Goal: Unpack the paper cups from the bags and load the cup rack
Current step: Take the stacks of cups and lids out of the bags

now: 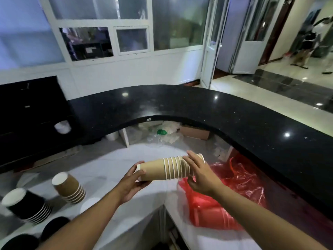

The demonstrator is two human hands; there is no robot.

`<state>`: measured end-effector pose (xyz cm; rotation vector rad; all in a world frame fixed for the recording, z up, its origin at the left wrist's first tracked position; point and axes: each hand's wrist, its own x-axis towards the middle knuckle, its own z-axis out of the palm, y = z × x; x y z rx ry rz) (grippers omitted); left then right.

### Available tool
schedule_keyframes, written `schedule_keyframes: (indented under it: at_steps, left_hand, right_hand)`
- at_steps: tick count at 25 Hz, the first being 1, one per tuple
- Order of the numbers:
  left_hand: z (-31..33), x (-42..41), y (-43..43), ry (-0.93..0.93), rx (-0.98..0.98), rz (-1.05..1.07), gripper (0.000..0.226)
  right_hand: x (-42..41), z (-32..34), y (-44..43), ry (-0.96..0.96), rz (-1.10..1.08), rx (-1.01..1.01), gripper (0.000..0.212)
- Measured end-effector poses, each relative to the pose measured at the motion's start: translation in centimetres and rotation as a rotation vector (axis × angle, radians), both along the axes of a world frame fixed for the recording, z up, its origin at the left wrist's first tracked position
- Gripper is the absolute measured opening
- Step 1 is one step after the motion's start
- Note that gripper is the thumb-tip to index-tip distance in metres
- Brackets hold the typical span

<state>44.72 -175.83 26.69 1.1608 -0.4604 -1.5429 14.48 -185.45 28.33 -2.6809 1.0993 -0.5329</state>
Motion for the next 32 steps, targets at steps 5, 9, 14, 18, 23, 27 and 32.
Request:
schedule_keyframes:
  at_steps: [5, 9, 14, 18, 23, 27, 32]
  left_hand:
    - [-0.2, 0.6, 10.7, 0.029, -0.012, 0.252, 0.047]
    - [1.1, 2.3, 18.6, -0.026, -0.058, 0.419, 0.054]
    - [3.3, 6.5, 28.1, -0.408, -0.056, 0.405, 0.065]
    - [2.5, 12.3, 36.1, -0.543, -0.028, 0.381, 0.071]
    - [2.7, 21.5, 45.7, -0.577, -0.020, 0.458, 0.081]
    - [4.2, 28.5, 50.9, -0.658, -0.007, 0.470, 0.075]
    - [4.7, 35.4, 52.1, -0.700, 0.012, 0.521, 0.066]
  right_hand:
    - [5.7, -1.2, 6.4, 0.334, 0.033, -0.007, 0.098]
    - [12.3, -1.9, 11.7, 0.296, 0.038, -0.101, 0.084]
    - [22.0, -2.1, 18.9, 0.062, 0.242, 0.085, 0.085]
    - [31.5, -0.4, 27.6, -0.077, 0.483, 0.374, 0.093]
    - [41.8, -0.5, 37.8, -0.173, 0.587, 0.693, 0.096]
    - [48.8, 1.1, 43.4, -0.191, 0.610, 0.792, 0.098]
    - [54.4, 2.6, 43.7, -0.084, 0.648, 0.730, 0.084]
